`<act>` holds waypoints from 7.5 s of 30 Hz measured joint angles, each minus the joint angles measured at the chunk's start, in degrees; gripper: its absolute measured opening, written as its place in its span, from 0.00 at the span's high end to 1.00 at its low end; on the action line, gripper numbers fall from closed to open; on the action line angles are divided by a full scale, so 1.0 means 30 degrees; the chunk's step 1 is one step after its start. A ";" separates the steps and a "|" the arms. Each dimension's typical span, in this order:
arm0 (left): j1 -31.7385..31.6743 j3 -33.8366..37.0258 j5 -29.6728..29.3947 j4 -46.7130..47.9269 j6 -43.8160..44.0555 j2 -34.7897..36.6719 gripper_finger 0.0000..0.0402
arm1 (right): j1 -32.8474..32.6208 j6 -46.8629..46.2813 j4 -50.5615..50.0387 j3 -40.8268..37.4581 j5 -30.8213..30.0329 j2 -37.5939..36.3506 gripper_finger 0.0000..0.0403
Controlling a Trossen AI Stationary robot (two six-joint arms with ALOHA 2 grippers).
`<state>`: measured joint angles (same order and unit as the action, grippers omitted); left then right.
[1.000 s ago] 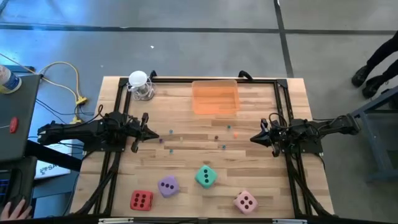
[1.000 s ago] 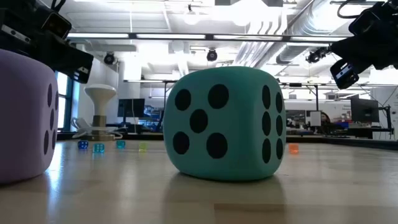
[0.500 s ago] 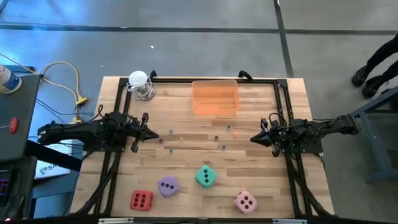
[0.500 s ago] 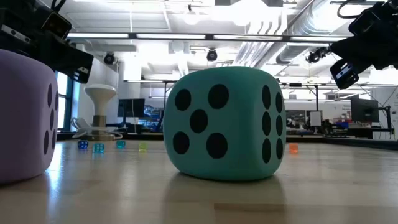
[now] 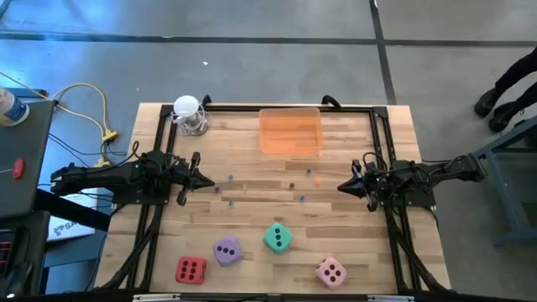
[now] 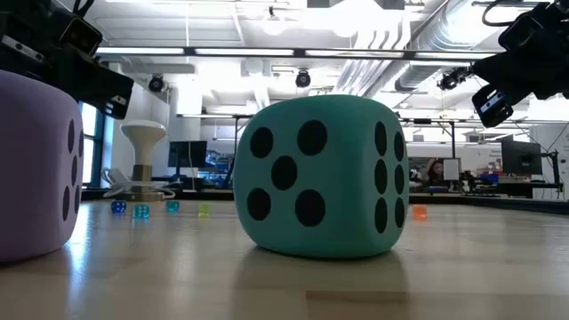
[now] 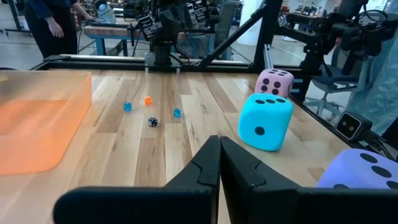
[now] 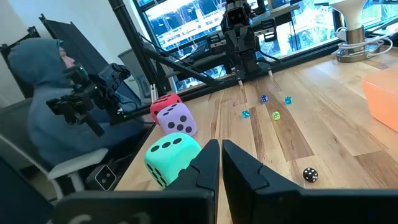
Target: Pick & Place Dice
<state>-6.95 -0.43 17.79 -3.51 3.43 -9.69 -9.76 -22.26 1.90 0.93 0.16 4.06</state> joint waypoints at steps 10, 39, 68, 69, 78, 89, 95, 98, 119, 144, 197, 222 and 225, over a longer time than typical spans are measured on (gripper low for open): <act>0.0003 0.0000 -0.0002 0.0000 0.0003 -0.0002 1.00 | 0.0003 0.0004 -0.0001 0.0000 0.0000 -0.0002 0.97; -0.0005 0.0000 -0.0003 -0.0005 -0.0007 0.0003 1.00 | 0.0002 0.0002 0.0003 0.0000 -0.0002 0.0005 0.97; 0.0003 0.0000 0.0058 -0.1858 0.1025 -0.0061 1.00 | 0.0000 0.1018 0.0419 0.0000 -0.0566 -0.0003 0.97; 0.0003 0.0000 0.0055 -0.1841 0.1050 -0.0068 1.00 | 0.0000 0.0980 0.0570 0.0000 -0.0515 -0.0003 0.97; 0.0003 0.0000 0.0061 -0.1639 0.1312 -0.0075 1.00 | 0.0000 -0.2616 0.1252 0.0000 0.0461 0.0004 0.97; 0.0003 0.0000 0.0068 -0.1712 0.1277 -0.0075 1.00 | -0.0082 0.1005 0.5987 0.0161 0.0499 0.0005 0.97; 0.0003 0.0000 0.0067 -0.2025 0.1298 -0.0068 1.00 | -0.0943 0.5534 0.5984 0.2033 -0.0441 0.1297 0.97; 0.0003 0.0000 0.0068 -0.1996 0.1295 -0.0075 1.00 | -0.1510 0.6082 0.5569 0.3671 -0.1798 0.2945 0.97; 0.0010 0.0000 0.0061 -0.1996 0.1295 -0.0075 1.00 | -0.7733 0.5384 -0.2980 1.5047 -0.9494 1.6860 0.52; 0.0005 0.0000 0.0008 -0.1996 0.1287 -0.0075 1.00 | -0.8336 0.9343 -0.1945 1.7522 -1.1426 2.2203 0.11; 0.0010 0.0000 -0.0005 -0.1989 0.1295 -0.0074 1.00 | -0.6334 0.6778 0.2079 1.7507 -1.1074 2.4863 0.01; 0.0008 0.0000 -0.0005 -0.1991 0.1290 -0.0072 1.00 | -0.9593 0.1918 -0.7175 2.5693 -1.4548 2.9608 0.03; 0.0010 0.0000 -0.0005 -0.1996 0.1292 -0.0075 1.00 | -0.9506 0.0632 -0.8482 2.6324 -1.4789 3.0995 0.03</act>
<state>-6.92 -0.43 17.78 -9.50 7.30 -9.91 -38.28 -20.36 -23.55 79.90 -44.20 97.05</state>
